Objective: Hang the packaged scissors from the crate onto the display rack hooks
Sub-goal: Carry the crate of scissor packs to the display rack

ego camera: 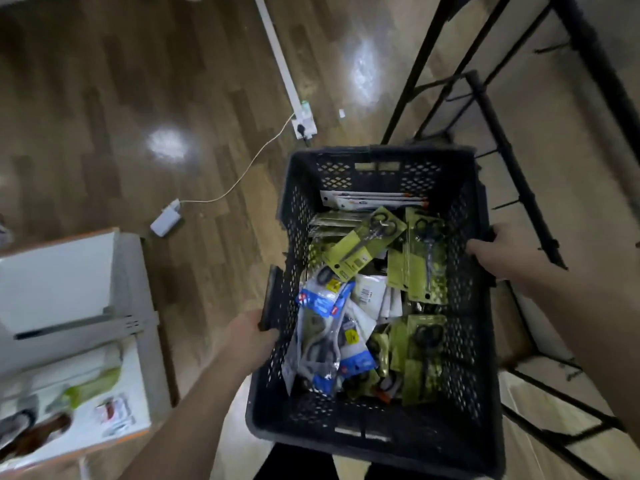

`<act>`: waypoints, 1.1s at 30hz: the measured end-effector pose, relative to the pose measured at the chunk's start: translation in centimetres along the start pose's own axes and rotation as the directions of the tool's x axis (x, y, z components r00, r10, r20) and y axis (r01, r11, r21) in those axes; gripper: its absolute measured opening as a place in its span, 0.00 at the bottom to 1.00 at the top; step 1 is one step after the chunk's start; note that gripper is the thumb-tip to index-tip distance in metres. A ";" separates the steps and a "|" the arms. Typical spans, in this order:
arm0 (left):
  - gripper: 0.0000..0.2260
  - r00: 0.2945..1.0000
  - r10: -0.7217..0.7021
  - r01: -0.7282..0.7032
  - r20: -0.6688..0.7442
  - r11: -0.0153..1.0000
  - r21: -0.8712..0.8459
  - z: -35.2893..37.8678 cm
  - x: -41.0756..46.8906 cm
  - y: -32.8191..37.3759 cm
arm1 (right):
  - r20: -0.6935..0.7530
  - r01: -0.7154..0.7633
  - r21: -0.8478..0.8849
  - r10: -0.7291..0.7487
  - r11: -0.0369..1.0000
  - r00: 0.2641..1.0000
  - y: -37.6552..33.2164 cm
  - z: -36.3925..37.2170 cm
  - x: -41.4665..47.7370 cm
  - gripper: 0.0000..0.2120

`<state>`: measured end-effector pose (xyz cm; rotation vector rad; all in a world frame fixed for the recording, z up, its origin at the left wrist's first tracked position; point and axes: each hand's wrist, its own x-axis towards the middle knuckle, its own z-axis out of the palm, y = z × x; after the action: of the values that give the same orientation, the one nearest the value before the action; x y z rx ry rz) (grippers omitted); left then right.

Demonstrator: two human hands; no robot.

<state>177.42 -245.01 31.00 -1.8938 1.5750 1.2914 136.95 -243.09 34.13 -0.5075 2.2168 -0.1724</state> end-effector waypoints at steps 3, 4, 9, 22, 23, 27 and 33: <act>0.04 0.999 -0.044 0.044 -0.009 0.999 -0.010 5.3 5.1 0.3 | 0.024 0.038 -0.041 -0.037 0.998 0.999 1.2 2.8 6.5 0.13; 0.05 0.999 -0.052 0.052 0.000 0.998 -0.020 7.0 6.7 0.6 | 0.036 0.049 -0.058 -0.047 0.997 0.998 1.8 3.7 8.8 0.16; 0.06 0.988 -0.137 0.146 0.072 0.981 -0.129 16.3 15.2 1.4 | 0.031 0.039 -0.049 -0.037 0.998 0.999 4.7 8.1 20.1 0.20; 0.05 0.973 -0.182 0.222 0.144 0.913 -0.341 34.6 30.7 1.1 | 0.006 -0.044 -0.108 0.045 0.993 0.999 10.9 18.2 40.5 0.28; 0.05 0.971 -0.191 0.231 0.145 0.907 -0.353 34.7 30.7 1.1 | -0.007 -0.053 -0.128 0.053 0.990 0.999 11.1 18.1 40.5 0.29; 0.07 0.969 -0.133 0.203 0.208 0.908 -0.366 32.4 28.7 0.3 | 0.069 -0.060 -0.316 0.086 0.947 0.994 10.6 16.6 35.7 0.40; 0.20 0.989 -0.044 0.087 0.143 0.946 -0.312 16.9 18.0 -1.3 | 0.287 -0.077 -0.280 0.159 0.957 0.945 4.5 14.0 15.5 0.36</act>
<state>170.90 -242.45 7.26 -1.9739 1.2866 1.6882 137.47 -244.78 12.86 -0.5046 1.9638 0.2577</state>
